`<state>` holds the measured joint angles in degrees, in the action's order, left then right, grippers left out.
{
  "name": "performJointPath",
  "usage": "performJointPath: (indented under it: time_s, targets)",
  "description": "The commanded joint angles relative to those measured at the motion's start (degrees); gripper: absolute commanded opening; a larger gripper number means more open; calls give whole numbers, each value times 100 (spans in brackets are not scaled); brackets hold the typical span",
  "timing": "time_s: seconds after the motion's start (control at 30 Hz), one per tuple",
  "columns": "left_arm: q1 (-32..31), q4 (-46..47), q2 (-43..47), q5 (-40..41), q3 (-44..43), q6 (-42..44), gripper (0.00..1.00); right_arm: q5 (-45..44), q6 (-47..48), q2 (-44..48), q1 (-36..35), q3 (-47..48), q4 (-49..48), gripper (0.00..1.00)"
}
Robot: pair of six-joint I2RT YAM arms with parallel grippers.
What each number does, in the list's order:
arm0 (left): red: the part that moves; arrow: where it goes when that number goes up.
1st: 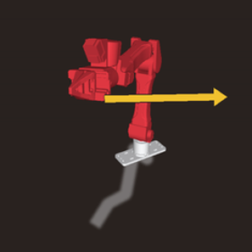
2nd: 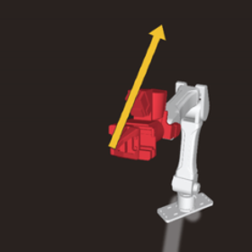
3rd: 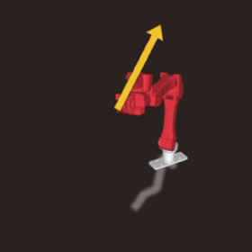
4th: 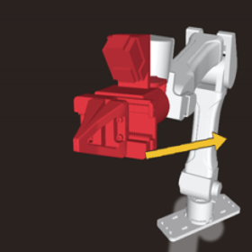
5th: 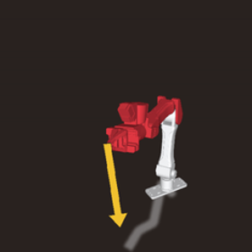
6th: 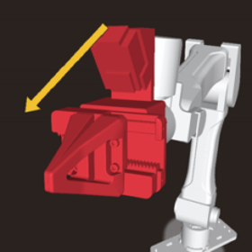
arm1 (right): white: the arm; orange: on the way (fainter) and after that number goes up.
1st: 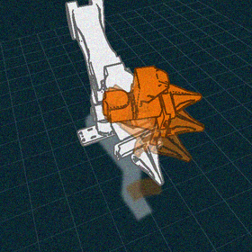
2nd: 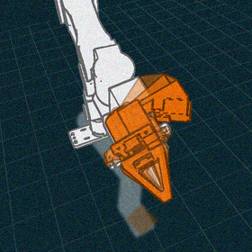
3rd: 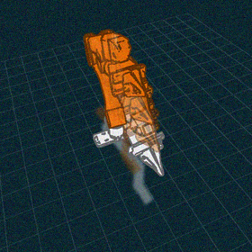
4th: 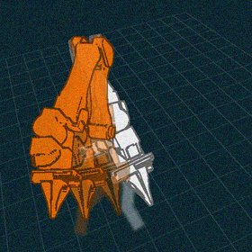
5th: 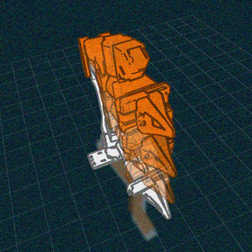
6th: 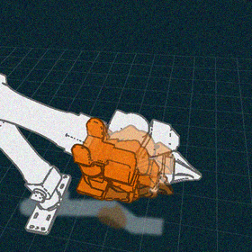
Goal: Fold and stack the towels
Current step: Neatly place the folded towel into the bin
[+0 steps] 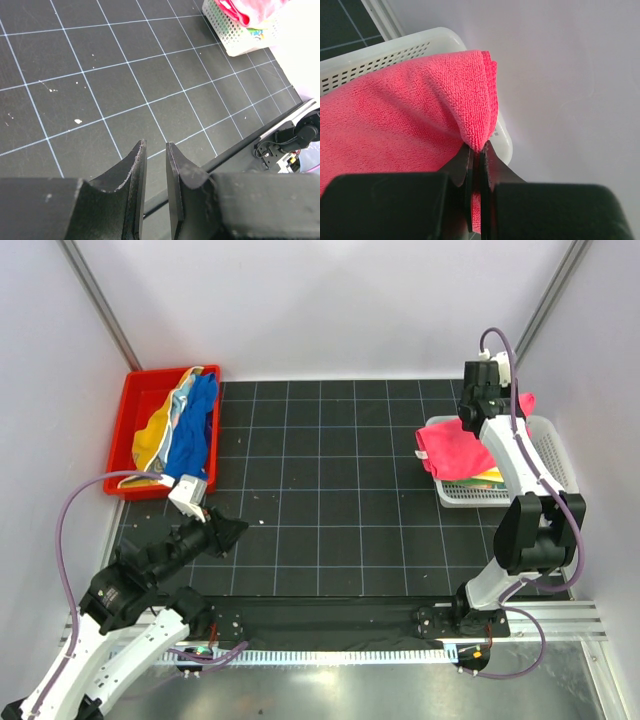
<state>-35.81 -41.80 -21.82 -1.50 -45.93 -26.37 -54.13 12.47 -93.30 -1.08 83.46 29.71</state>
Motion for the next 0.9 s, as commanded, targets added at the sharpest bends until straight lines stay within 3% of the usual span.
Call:
performJointPath:
  time_s: [0.0,0.53,0.63,0.67,0.73,0.87]
  targets:
    - [-66,199,82,71,14,35,26,-282,229,31,38,92,-466,1]
    - [-163,181,47,106,14,44,26,139,-226,-460,653,-14,-467,1]
    - [-172,181,47,106,14,44,26,183,-473,-741,714,109,-230,21]
    - [-172,181,47,97,23,44,26,183,-613,-777,741,153,-151,42]
    - [-172,181,47,97,23,36,26,183,-693,-883,758,179,-107,65]
    - [-180,172,29,97,23,44,26,148,-877,-1032,794,529,147,85]
